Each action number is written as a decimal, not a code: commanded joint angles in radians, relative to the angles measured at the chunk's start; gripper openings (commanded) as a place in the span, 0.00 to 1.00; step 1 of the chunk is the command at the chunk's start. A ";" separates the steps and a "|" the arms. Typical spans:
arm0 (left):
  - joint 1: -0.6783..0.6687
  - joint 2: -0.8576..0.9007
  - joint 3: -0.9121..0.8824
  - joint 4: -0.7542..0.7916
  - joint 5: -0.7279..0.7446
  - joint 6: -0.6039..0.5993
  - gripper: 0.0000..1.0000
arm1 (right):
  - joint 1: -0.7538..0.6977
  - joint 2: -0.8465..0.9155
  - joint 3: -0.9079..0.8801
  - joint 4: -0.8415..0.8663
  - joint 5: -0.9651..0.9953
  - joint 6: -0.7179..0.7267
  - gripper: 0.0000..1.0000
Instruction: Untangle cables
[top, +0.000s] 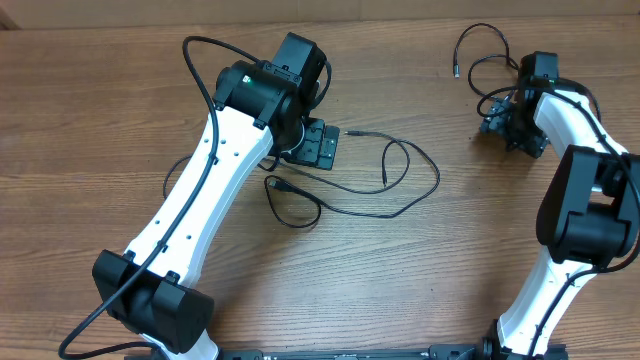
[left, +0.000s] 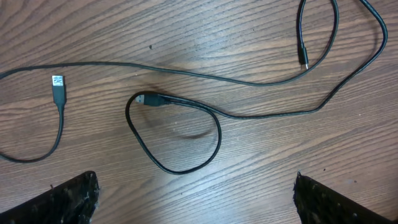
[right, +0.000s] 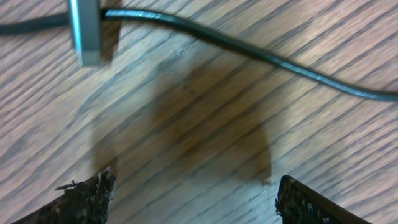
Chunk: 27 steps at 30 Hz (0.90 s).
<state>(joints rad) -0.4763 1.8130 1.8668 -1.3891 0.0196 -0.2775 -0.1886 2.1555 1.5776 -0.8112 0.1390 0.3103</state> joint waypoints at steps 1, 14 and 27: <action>-0.002 -0.006 -0.002 0.003 0.006 0.009 1.00 | -0.015 0.033 -0.008 0.018 0.018 0.003 0.84; -0.002 -0.006 -0.002 0.003 0.006 0.009 1.00 | -0.024 0.169 -0.008 0.142 0.018 -0.003 0.84; -0.002 -0.006 -0.002 0.003 0.006 0.009 1.00 | -0.090 0.252 -0.008 0.406 0.018 -0.008 0.74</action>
<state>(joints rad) -0.4763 1.8130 1.8668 -1.3895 0.0196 -0.2775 -0.2340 2.2810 1.6108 -0.4221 0.2173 0.2882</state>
